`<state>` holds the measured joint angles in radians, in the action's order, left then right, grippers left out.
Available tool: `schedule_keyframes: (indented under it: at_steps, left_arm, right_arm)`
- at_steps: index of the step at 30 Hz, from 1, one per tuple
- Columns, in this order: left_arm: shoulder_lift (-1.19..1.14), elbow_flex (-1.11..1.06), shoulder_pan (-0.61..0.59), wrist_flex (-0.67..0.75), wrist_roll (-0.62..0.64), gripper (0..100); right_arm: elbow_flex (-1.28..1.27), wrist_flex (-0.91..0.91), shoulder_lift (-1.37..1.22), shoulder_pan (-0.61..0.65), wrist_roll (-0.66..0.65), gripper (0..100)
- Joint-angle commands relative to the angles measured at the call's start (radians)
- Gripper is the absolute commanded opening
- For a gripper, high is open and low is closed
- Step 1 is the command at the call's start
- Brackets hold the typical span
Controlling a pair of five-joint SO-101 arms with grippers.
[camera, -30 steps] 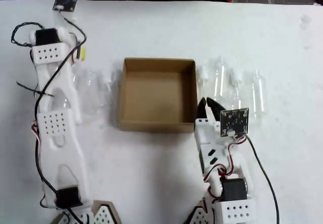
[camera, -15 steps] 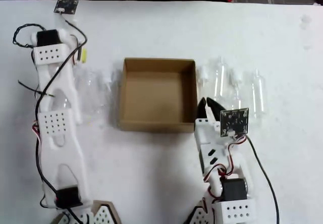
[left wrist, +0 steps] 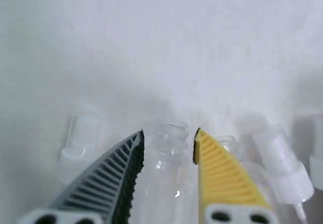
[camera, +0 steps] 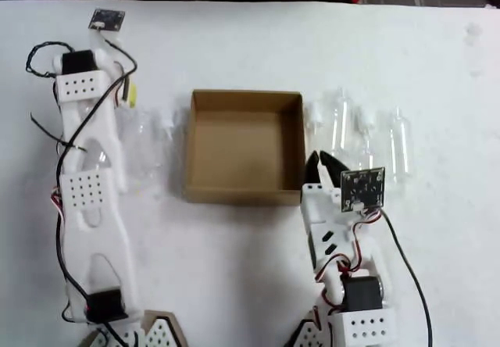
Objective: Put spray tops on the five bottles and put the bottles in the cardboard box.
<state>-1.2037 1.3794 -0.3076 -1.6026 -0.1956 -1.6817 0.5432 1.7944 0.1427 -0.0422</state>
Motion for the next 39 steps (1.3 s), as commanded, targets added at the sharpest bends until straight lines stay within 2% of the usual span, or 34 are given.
schedule_keyframes:
  at_steps: [1,6,24,32,39]
  left_arm:
    - [0.022,0.006,0.019,0.015,0.008,16]
    - [0.022,0.006,0.044,0.009,-0.040,16]
    - [-0.028,0.006,0.041,0.011,-0.063,16]
    - [-0.012,0.015,0.041,0.006,-0.066,7]
    - [0.081,0.017,0.059,-0.064,-0.060,5]
  right_arm:
    - [-0.009,0.005,0.004,-0.012,-0.008,2.2]
    - [-0.009,0.005,0.004,-0.012,-0.008,2.2]
    - [-0.009,0.005,0.004,-0.012,-0.008,2.2]
    - [-0.009,0.005,0.004,-0.012,-0.008,2.2]
    - [-0.009,0.005,0.004,-0.012,-0.008,2.2]
